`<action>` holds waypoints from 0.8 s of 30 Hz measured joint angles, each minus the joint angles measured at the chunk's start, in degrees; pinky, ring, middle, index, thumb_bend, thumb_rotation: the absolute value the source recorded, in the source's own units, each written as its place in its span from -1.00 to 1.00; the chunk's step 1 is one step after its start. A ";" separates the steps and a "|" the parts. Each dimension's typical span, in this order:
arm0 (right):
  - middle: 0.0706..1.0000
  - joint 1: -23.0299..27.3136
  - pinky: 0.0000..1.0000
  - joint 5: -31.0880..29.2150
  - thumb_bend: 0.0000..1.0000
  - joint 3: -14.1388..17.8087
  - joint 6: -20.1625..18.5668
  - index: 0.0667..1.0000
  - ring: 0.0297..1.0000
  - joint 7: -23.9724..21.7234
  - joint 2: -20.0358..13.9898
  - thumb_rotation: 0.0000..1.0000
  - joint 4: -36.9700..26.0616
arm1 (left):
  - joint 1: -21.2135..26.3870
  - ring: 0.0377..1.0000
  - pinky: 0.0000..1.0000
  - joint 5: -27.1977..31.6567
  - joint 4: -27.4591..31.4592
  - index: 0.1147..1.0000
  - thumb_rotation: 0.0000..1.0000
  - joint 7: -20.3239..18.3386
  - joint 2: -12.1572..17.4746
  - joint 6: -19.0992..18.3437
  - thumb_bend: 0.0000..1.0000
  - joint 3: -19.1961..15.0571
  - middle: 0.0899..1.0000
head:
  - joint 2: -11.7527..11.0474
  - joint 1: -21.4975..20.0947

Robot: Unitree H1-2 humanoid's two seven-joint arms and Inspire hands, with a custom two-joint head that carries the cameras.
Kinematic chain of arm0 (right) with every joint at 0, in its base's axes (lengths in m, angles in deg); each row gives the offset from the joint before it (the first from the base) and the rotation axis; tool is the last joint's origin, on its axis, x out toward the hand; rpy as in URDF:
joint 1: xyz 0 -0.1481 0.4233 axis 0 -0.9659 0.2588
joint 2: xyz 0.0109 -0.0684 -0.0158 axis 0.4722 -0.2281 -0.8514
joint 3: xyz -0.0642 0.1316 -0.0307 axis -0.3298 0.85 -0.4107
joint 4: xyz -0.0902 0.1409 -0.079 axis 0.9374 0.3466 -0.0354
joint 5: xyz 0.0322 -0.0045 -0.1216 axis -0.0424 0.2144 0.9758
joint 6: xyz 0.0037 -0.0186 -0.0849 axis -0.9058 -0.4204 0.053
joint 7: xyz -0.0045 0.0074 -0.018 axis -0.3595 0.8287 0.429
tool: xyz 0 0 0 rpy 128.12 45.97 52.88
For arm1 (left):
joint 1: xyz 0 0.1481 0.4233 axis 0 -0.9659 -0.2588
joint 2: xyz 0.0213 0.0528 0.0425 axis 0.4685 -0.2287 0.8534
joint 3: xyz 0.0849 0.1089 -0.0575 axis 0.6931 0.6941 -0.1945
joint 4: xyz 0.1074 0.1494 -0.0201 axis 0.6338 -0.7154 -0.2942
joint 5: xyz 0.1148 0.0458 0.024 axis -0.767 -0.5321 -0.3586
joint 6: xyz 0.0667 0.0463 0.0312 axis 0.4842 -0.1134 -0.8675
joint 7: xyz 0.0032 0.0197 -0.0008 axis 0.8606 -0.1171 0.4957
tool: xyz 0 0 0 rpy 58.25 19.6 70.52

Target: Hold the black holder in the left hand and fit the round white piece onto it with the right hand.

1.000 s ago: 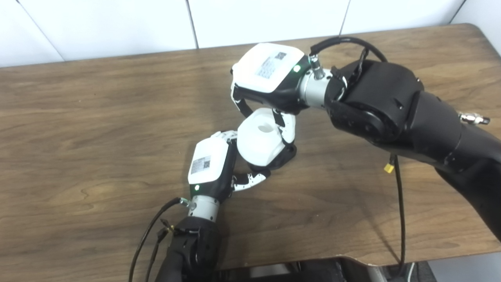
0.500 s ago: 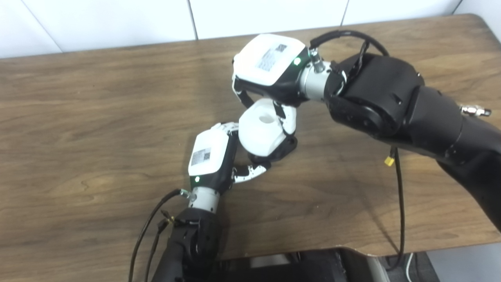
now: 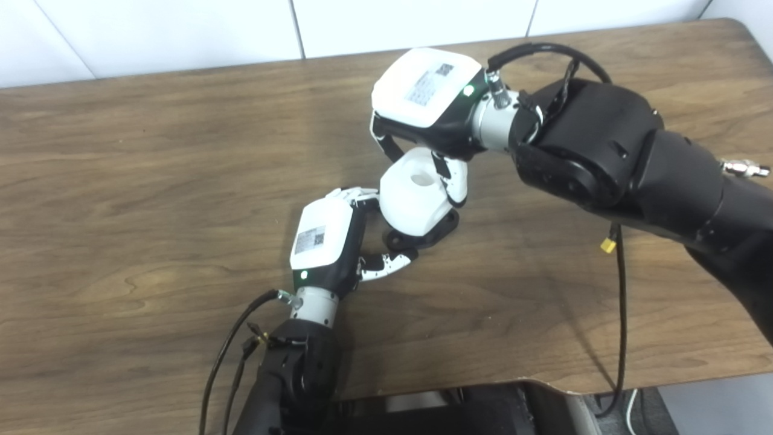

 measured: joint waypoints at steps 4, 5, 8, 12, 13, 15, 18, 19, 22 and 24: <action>0.50 -0.30 0.44 0.00 0.05 0.00 0.00 -0.12 0.83 0.00 0.00 -0.73 0.01 | -0.01 0.60 0.74 0.03 0.00 -0.17 -0.89 -0.06 0.00 0.00 0.04 0.01 0.46 | 0.00 0.00; 0.50 -0.49 0.43 0.00 0.05 0.00 0.00 -0.12 0.83 0.00 -0.01 -0.73 0.01 | -0.01 0.60 0.74 0.03 0.00 -0.17 -0.89 -0.06 0.00 0.00 0.04 0.02 0.46 | -0.09 0.17; 0.47 -1.17 0.42 0.02 0.05 0.00 0.00 -0.12 0.81 0.00 -0.01 -0.73 0.03 | -0.01 0.59 0.74 0.00 0.00 -0.17 -0.89 -0.05 0.00 0.00 0.04 0.02 0.45 | 0.00 0.26; 0.46 -1.79 0.38 0.18 0.05 0.14 0.00 -0.12 0.78 0.00 -0.01 -0.73 0.04 | -0.01 0.59 0.75 -0.14 0.00 -0.17 -0.89 -0.05 -0.02 0.00 0.04 0.04 0.45 | 0.09 0.35; 0.45 -2.01 0.37 0.28 0.05 0.19 0.00 -0.12 0.77 0.00 -0.01 -0.73 0.04 | -0.01 0.59 0.75 -0.14 0.00 -0.17 -0.89 -0.06 -0.02 0.00 0.04 0.04 0.45 | 0.00 0.35; 0.44 -2.47 0.35 0.42 0.05 0.21 0.00 -0.12 0.75 0.00 0.01 -0.73 0.04 | -0.01 0.59 0.75 -0.13 0.00 -0.17 -0.89 -0.04 -0.02 0.00 0.04 0.04 0.45 | 0.00 0.35; 0.42 -2.49 0.32 0.47 0.05 0.28 0.00 -0.12 0.71 0.00 0.03 -0.73 0.05 | -0.01 0.60 0.74 -0.12 0.00 -0.17 -0.89 -0.03 -0.05 -0.01 0.04 0.03 0.45 | -0.09 0.44; 0.41 -2.55 0.31 0.48 0.05 0.38 0.00 -0.11 0.70 0.00 0.10 -0.73 0.05 | -0.01 0.60 0.74 -0.11 0.00 -0.17 -0.89 -0.04 -0.09 -0.01 0.04 0.03 0.45 | 0.00 0.53; 0.43 -3.02 0.32 0.79 0.05 0.86 0.00 -0.11 0.73 0.00 0.69 -0.73 0.06 | -0.02 0.60 0.74 -0.11 0.00 -0.17 -0.89 -0.04 -0.20 -0.01 0.04 0.02 0.45 | -0.09 0.61; 0.45 -3.43 0.32 1.36 0.05 1.17 0.00 -0.11 0.75 0.00 1.29 -0.73 0.07 | -0.02 0.61 0.74 -0.10 0.00 -0.17 -0.89 -0.06 -0.23 -0.04 0.04 0.03 0.45 | -0.09 0.62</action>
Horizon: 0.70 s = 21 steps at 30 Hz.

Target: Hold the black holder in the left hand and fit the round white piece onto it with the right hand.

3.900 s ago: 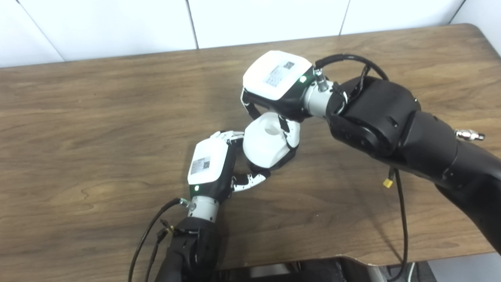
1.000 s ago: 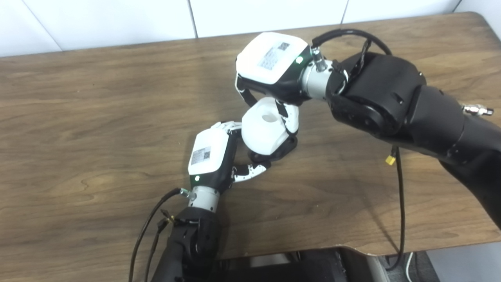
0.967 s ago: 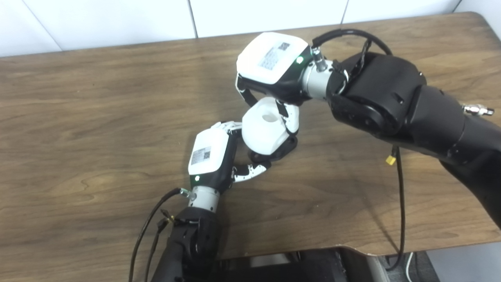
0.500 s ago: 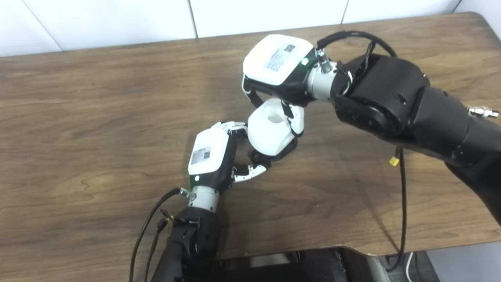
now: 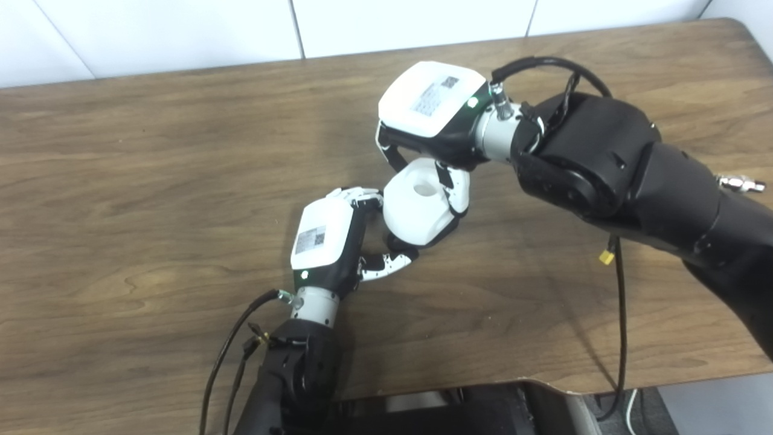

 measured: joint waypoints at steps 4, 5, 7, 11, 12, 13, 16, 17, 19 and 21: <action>0.44 -0.28 0.33 0.29 0.05 0.22 0.00 -0.11 0.74 0.00 0.50 -0.73 0.00 | -0.01 0.60 0.74 -0.02 0.00 -0.17 -0.89 -0.08 -0.14 0.00 0.04 0.03 0.45 | 0.09 0.09; 0.45 -0.29 0.34 0.44 0.05 0.21 0.00 -0.11 0.75 0.00 0.49 -0.73 0.00 | -0.01 0.60 0.74 -0.02 0.00 -0.17 -0.89 -0.08 -0.14 0.00 0.04 0.03 0.45 | 0.09 0.09; 0.48 -0.36 0.35 0.81 0.05 0.16 0.00 -0.11 0.78 0.00 0.49 -0.73 0.00 | -0.02 0.60 0.75 -0.03 0.00 -0.17 -0.89 -0.08 -0.16 0.00 0.04 0.03 0.45 | 0.17 0.09; 0.46 -0.47 0.32 1.13 0.05 0.16 0.00 -0.11 0.76 0.00 0.50 -0.74 -0.01 | -0.03 0.61 0.75 -0.15 0.00 -0.17 -0.89 -0.16 -0.28 -0.04 0.04 0.06 0.45 | 0.35 0.09; 0.45 -0.48 0.32 1.14 0.05 0.15 0.00 -0.11 0.76 0.00 0.51 -0.74 -0.01 | -0.03 0.61 0.75 -0.18 0.00 -0.17 -0.89 -0.20 -0.31 -0.05 0.04 0.06 0.45 | 0.35 0.09; 0.44 -0.48 0.31 1.18 0.05 0.14 0.00 -0.12 0.76 0.00 0.52 -0.74 0.00 | -0.03 0.61 0.74 -0.20 0.00 -0.17 -0.89 -0.24 -0.33 -0.09 0.04 0.06 0.45 | 0.44 0.09; 0.42 -0.48 0.36 1.43 0.05 -0.01 0.00 -0.12 0.78 0.00 0.62 -0.74 0.01 | -0.03 0.60 0.75 -0.22 0.00 -0.17 -0.89 -0.24 -0.40 -0.10 0.04 0.05 0.44 | 0.53 0.09; 0.42 -0.48 0.36 1.62 0.05 -0.05 0.00 -0.12 0.78 0.00 0.67 -0.74 0.03 | -0.03 0.60 0.75 -0.22 0.00 -0.17 -0.89 -0.24 -0.41 -0.11 0.04 0.05 0.45 | 0.61 0.09; 0.43 -0.48 0.37 1.90 0.05 -0.14 0.00 -0.12 0.78 0.00 0.70 -0.74 0.05 | -0.03 0.60 0.76 -0.23 0.00 -0.17 -0.89 -0.28 -0.42 -0.15 0.04 0.05 0.45 | 0.61 0.09; 0.43 -0.48 0.34 2.02 0.05 -0.19 0.00 -0.11 0.76 0.00 0.68 -0.74 0.05 | -0.03 0.59 0.75 -0.23 0.00 -0.17 -0.89 -0.29 -0.45 -0.16 0.04 0.05 0.45 | 0.61 -0.17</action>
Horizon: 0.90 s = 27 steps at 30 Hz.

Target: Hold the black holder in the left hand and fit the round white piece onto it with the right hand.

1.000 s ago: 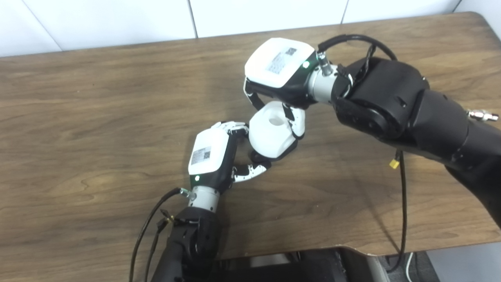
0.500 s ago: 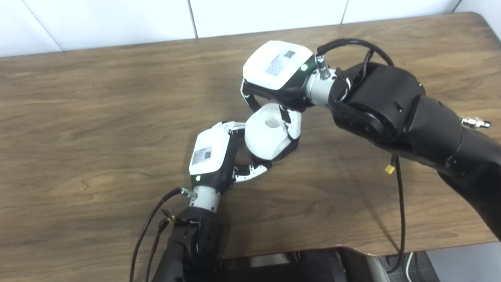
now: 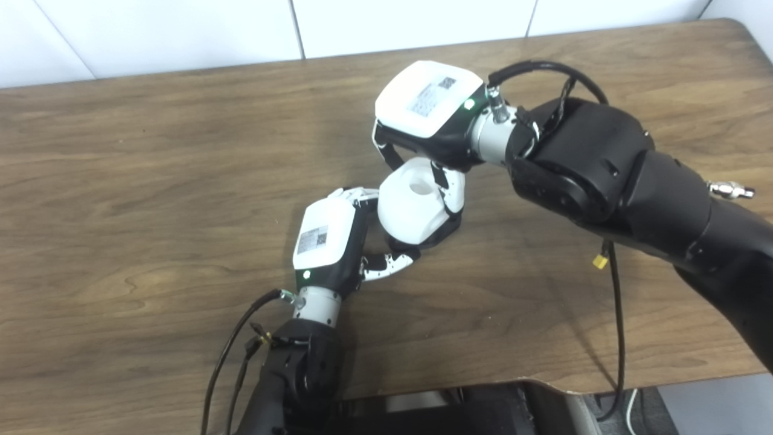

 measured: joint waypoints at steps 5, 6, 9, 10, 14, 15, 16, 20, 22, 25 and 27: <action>0.42 0.07 0.31 0.05 0.05 -0.26 0.00 -0.11 0.74 0.00 -0.11 -0.74 -0.01 | 0.00 0.60 0.76 0.03 0.00 -0.17 -0.89 -0.03 -0.01 0.00 0.04 -0.02 0.45 | 0.09 -0.18; 0.41 0.09 0.31 0.05 0.05 -0.29 0.00 -0.11 0.74 0.00 -0.12 -0.74 -0.01 | 0.00 0.60 0.76 0.03 0.00 -0.17 -0.89 -0.05 -0.02 0.00 0.04 -0.02 0.45 | 0.17 -0.27; 0.40 0.10 0.31 0.04 0.05 -0.32 0.00 -0.12 0.72 0.00 -0.13 -0.74 -0.02 | -0.01 0.59 0.75 0.03 0.05 -0.17 -0.89 -0.11 -0.03 -0.03 0.04 -0.03 0.44 | 0.35 -0.88; 0.40 0.10 0.31 0.04 0.05 -0.32 0.00 -0.12 0.72 0.00 -0.13 -0.74 -0.02 | -0.01 0.59 0.75 0.03 0.09 -0.17 -0.89 -0.15 -0.03 -0.03 0.04 -0.03 0.44 | 0.35 -0.88; 0.43 0.13 0.32 0.02 0.05 -0.55 0.00 -0.11 0.72 0.00 -0.13 -0.74 -0.03 | -0.03 0.59 0.74 0.04 0.16 -0.17 -0.89 -0.16 -0.03 -0.03 0.04 -0.03 0.44 | 0.44 -1.06; 0.44 0.30 0.31 0.05 0.05 -0.86 0.00 -0.11 0.72 0.00 -0.16 -0.74 -0.03 | -0.05 0.59 0.75 0.04 0.18 -0.17 -0.89 -0.18 -0.02 -0.03 0.04 -0.04 0.44 | 0.44 -1.06; 0.44 0.62 0.31 0.03 0.05 -1.20 0.00 -0.11 0.72 0.00 -0.22 -0.74 -0.03 | -0.06 0.60 0.75 0.04 0.22 -0.17 -0.89 -0.23 -0.02 -0.04 0.04 -0.04 0.45 | 0.44 -1.06; 0.41 0.90 0.30 0.05 0.05 -1.73 0.00 -0.11 0.67 0.00 -0.31 -0.74 -0.01 | -0.12 0.61 0.76 0.04 0.36 -0.17 -0.89 -0.44 -0.02 -0.14 0.04 -0.04 0.45 | 0.53 -1.14; 0.41 0.91 0.30 0.03 0.05 -1.82 0.00 -0.11 0.66 0.00 -0.31 -0.74 -0.01 | -0.12 0.61 0.77 0.04 0.48 -0.17 -0.89 -0.61 -0.02 -0.27 0.04 -0.05 0.45 | 0.53 -1.15; 0.44 1.00 0.30 -0.01 0.04 -2.09 -0.01 -0.11 0.67 0.00 -0.33 -0.74 -0.01 | -0.13 0.61 0.77 0.04 0.66 -0.17 -0.89 -0.85 -0.02 -0.41 0.04 -0.05 0.46 | 0.53 -1.15; 0.45 1.14 0.30 -0.03 0.04 -2.42 -0.01 -0.11 0.68 0.01 -0.40 -0.74 -0.01 | -0.13 0.60 0.77 0.04 0.68 -0.17 -0.89 -0.90 -0.02 -0.42 0.04 -0.05 0.45 | 0.53 -1.15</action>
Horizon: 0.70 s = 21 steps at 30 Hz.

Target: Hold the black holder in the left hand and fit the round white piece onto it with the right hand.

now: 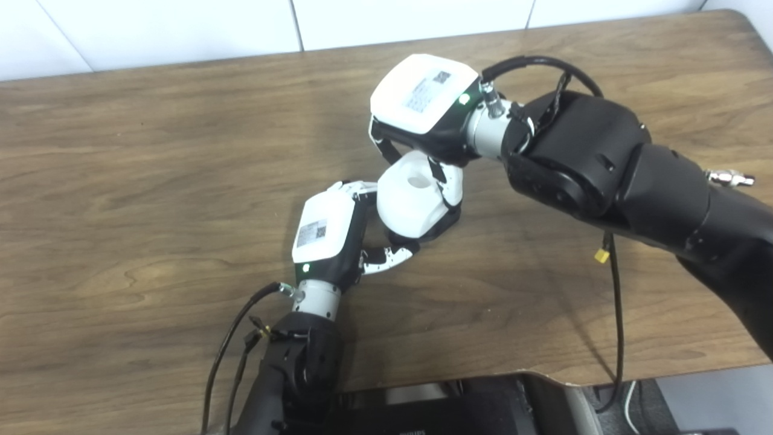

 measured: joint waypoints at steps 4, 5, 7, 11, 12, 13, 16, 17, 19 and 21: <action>0.45 0.19 0.30 0.07 0.05 -0.58 -0.01 -0.11 0.68 0.00 -0.09 -0.74 0.07 | -0.02 0.60 0.77 0.05 0.02 -0.17 -0.89 -0.02 0.00 0.00 0.04 0.01 0.45 | 0.00 0.00; 0.44 0.24 0.29 0.07 0.04 -0.69 -0.02 -0.11 0.68 0.00 -0.11 -0.74 0.07 | -0.03 0.60 0.77 0.05 0.03 -0.17 -0.89 -0.02 0.00 0.00 0.04 0.00 0.45 | 0.00 0.00; 0.43 0.30 0.27 0.09 0.04 -0.75 -0.02 -0.11 0.66 0.00 -0.12 -0.74 0.07 | -0.03 0.60 0.77 0.05 0.04 -0.17 -0.89 -0.04 0.00 0.00 0.04 0.01 0.45 | 0.00 0.00; 0.43 0.30 0.27 0.09 0.04 -0.76 -0.02 -0.11 0.65 0.00 -0.14 -0.75 0.06 | -0.03 0.60 0.78 0.04 0.05 -0.17 -0.89 -0.06 0.00 0.00 0.04 0.01 0.46 | 0.00 0.00; 0.43 0.30 0.28 0.09 0.04 -0.76 -0.02 -0.11 0.65 0.00 -0.14 -0.75 0.07 | -0.03 0.60 0.78 0.04 0.06 -0.17 -0.89 -0.07 0.00 -0.01 0.04 0.01 0.46 | 0.00 0.00; 0.43 0.30 0.29 0.09 0.04 -0.74 -0.02 -0.11 0.67 0.00 -0.14 -0.75 0.07 | -0.03 0.61 0.78 0.02 0.08 -0.17 -0.89 -0.12 0.00 -0.04 0.04 0.01 0.46 | 0.00 0.00; 0.46 0.29 0.31 0.09 0.04 -0.66 -0.02 -0.11 0.69 0.00 -0.14 -0.74 0.07 | -0.03 0.60 0.78 0.02 0.12 -0.17 -0.89 -0.17 0.01 -0.07 0.04 0.01 0.45 | -0.17 0.09; 0.46 0.25 0.33 0.12 0.05 -0.46 -0.02 -0.11 0.70 0.00 -0.13 -0.74 0.07 | -0.03 0.60 0.78 0.03 0.12 -0.17 -0.89 -0.16 0.01 -0.07 0.04 0.01 0.45 | -0.18 0.09; 0.47 -0.10 0.36 0.14 0.05 0.20 -0.02 -0.11 0.71 0.00 -0.07 -0.74 0.08 | -0.03 0.60 0.78 0.05 0.12 -0.17 -0.89 -0.16 0.01 -0.07 0.04 0.01 0.45 | -0.18 0.09; 0.48 -0.70 0.39 0.08 0.05 1.15 -0.02 -0.11 0.74 0.00 0.04 -0.74 0.09 | -0.03 0.60 0.78 0.04 0.12 -0.17 -0.89 -0.16 0.02 -0.07 0.04 0.00 0.45 | -0.35 0.17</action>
